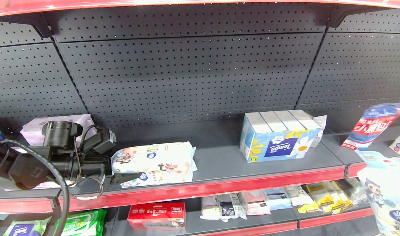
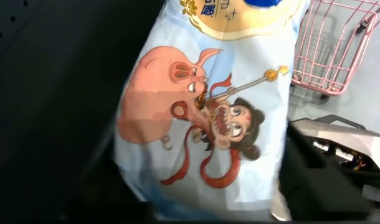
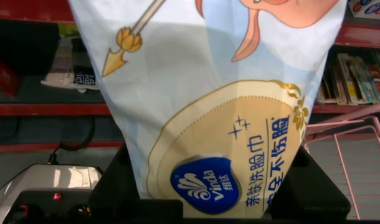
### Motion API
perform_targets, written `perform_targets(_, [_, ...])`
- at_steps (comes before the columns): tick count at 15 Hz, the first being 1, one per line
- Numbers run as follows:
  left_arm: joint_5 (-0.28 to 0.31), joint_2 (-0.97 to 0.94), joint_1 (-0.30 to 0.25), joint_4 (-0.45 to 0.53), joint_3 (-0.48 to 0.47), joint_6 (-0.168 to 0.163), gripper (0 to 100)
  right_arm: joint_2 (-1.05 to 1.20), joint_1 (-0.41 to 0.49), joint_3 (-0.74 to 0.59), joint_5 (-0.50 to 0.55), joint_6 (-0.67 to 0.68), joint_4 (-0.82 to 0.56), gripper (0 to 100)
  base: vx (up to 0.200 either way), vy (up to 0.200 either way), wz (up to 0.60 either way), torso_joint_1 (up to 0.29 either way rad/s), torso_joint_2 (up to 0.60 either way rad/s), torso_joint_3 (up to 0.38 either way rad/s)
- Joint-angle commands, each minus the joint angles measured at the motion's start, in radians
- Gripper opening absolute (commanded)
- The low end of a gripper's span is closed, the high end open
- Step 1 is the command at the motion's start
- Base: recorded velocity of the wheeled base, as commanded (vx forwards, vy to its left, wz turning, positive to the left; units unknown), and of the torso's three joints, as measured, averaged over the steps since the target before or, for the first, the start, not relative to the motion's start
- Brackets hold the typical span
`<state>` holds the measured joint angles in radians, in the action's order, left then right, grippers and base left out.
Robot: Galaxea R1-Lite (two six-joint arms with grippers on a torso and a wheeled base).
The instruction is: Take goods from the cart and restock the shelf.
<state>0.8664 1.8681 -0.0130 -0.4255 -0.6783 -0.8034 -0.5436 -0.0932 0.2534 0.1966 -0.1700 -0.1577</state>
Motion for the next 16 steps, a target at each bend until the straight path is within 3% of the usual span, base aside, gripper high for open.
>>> perform_targets(1, [0.0, -0.003, 0.001, 0.002, 0.002, 0.007, 100, -0.001, 0.0, -0.002, 0.0, 0.0, 0.0, 0, 0.0, 0.0, 0.0, 0.0, 0.0, 0.0])
perform_targets(5, [0.0, -0.029, 0.002, 0.007, 0.011, 0.046, 100, -0.002, 0.0, -0.003, -0.002, 0.0, 0.0, 0, 0.0, 0.0, 0.0, 0.0, 0.0, 0.0])
perform_targets(7, [0.003, -0.096, 0.002, 0.007, 0.032, 0.133, 100, -0.004, 0.0, -0.002, -0.006, 0.0, 0.0, 0, 0.0, 0.0, 0.0, 0.0, 0.0, 0.0])
perform_targets(8, [0.003, -0.11, 0.002, 0.007, 0.039, 0.145, 100, -0.006, -0.002, -0.003, -0.009, 0.0, 0.0, 0, 0.0, 0.0, 0.0, 0.0, 0.0, 0.0])
perform_targets(16, [0.0, -0.148, -0.022, -0.002, 0.059, 0.144, 100, 0.001, -0.002, -0.01, -0.011, 0.001, 0.001, 0, 0.0, 0.0, 0.0, 0.0, 0.0, 0.0])
